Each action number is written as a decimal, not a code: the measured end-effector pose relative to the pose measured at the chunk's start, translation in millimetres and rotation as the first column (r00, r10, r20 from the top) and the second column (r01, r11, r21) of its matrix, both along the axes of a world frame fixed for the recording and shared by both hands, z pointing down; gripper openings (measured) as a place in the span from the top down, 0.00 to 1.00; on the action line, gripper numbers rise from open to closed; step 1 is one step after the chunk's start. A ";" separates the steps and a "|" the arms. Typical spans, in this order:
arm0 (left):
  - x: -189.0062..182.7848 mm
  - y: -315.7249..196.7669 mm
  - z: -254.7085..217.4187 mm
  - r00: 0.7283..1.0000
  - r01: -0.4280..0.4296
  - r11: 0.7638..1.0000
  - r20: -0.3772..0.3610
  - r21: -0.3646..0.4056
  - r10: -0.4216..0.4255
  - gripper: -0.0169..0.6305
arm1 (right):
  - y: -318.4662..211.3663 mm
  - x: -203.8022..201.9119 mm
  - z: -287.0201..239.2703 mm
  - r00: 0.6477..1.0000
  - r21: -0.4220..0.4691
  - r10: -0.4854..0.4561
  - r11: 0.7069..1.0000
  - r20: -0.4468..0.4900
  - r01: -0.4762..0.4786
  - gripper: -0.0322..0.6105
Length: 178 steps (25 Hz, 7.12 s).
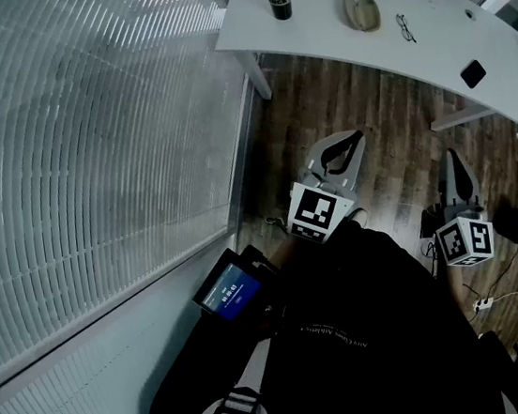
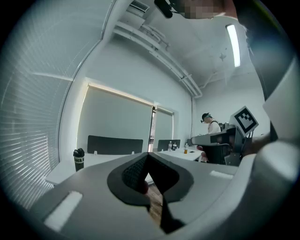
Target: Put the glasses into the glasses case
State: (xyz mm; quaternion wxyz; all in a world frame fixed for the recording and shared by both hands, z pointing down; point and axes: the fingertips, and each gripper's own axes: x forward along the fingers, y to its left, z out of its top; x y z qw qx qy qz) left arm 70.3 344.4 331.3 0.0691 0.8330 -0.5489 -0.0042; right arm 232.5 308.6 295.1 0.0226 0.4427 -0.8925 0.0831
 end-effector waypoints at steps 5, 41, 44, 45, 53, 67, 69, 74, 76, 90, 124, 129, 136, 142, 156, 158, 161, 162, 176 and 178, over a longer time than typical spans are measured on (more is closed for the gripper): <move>-15.9 -3.8 11.0 1.000 -0.003 1.000 0.018 -0.002 0.003 0.96 | -6.5 -19.5 6.9 1.000 -0.004 -0.008 1.000 -0.005 0.008 0.95; 35.2 -161.8 39.6 0.996 -0.082 0.995 0.042 -0.062 0.085 0.96 | -174.3 14.9 97.4 0.994 -0.192 0.054 0.981 0.100 -0.033 0.95; 61.7 -187.6 37.1 0.993 -0.100 0.993 0.059 -0.066 0.104 0.96 | -205.0 41.9 100.7 0.991 -0.197 0.077 0.979 0.109 -0.054 0.95; 69.5 -192.2 38.5 0.992 -0.106 0.992 0.058 -0.075 0.111 0.96 | -210.9 50.3 103.2 0.989 -0.205 0.089 0.977 0.115 -0.064 0.95; 98.8 -224.3 45.7 0.982 -0.152 0.981 0.096 -0.124 0.164 0.96 | -250.9 77.0 114.2 0.982 -0.227 0.112 0.971 0.151 -0.076 0.95; 105.2 -268.1 63.3 0.969 -0.212 0.972 0.112 -0.097 0.222 0.96 | -294.7 71.0 127.6 0.989 -0.248 0.115 0.965 0.091 -0.090 0.95; 98.4 -281.9 62.6 0.973 -0.203 0.975 0.096 -0.093 0.212 0.96 | -305.9 62.3 124.7 0.992 -0.247 0.106 0.965 0.073 -0.085 0.95; 67.1 -330.2 55.6 0.986 -0.156 0.986 0.045 -0.068 0.159 0.96 | -345.1 25.9 108.1 0.997 -0.213 0.056 0.976 0.049 -0.044 0.95; 54.4 -348.6 53.7 0.988 -0.145 0.987 0.035 -0.063 0.147 0.96 | -362.8 11.6 105.7 0.998 -0.213 0.046 0.976 0.037 -0.037 0.95; -54.2 -479.7 73.3 0.974 -0.201 0.970 0.083 -0.135 0.213 0.96 | -489.8 -115.1 102.3 0.966 -0.087 -0.070 0.995 -0.248 0.050 0.95; -107.5 -574.7 117.4 0.946 -0.131 0.959 0.259 -0.252 0.197 0.96 | -603.6 -97.5 369.2 0.635 -0.654 -0.496 0.757 -0.593 -0.020 0.93; -106.5 -588.9 118.5 0.951 -0.162 0.956 0.218 -0.245 0.217 0.96 | -606.3 -112.1 272.5 0.762 -0.571 -0.375 0.821 -0.527 0.009 0.93; -103.9 -585.6 125.3 0.952 -0.177 0.957 0.205 -0.231 0.225 0.96 | -608.0 -112.3 236.2 0.837 -0.573 -0.326 0.819 -0.439 0.019 0.93; -107.1 -576.3 124.8 0.963 -0.158 0.957 0.177 -0.243 0.204 0.96 | -595.2 -123.1 251.5 0.811 -0.596 -0.384 0.801 -0.442 0.055 0.93; -129.0 -572.7 121.8 0.976 -0.114 0.969 0.156 -0.220 0.150 0.96 | -589.9 -170.2 239.2 0.834 -0.649 -0.458 0.742 -0.310 0.166 0.93; -130.4 -573.7 124.4 0.978 -0.119 0.969 0.140 -0.218 0.152 0.96 | -587.4 -188.7 238.2 0.835 -0.667 -0.485 0.715 -0.259 0.209 0.93; -129.2 -574.2 127.8 0.976 -0.128 0.967 0.142 -0.219 0.162 0.96 | -580.9 -225.2 236.5 0.893 -0.739 -0.441 0.572 0.089 0.356 0.93; -127.8 -573.9 128.4 0.975 -0.132 0.966 0.144 -0.222 0.167 0.96 | -579.5 -235.3 238.2 0.896 -0.752 -0.395 0.523 0.204 0.402 0.93; -151.5 -556.2 138.9 0.983 -0.067 0.957 0.148 -0.282 0.112 0.96 | -586.4 -230.2 335.5 0.962 -0.907 -0.186 0.336 0.198 0.252 0.93; -149.7 -555.2 141.3 0.982 -0.068 0.954 0.147 -0.291 0.115 0.96 | -590.3 -227.5 342.6 0.967 -0.918 -0.193 0.326 0.169 0.225 0.93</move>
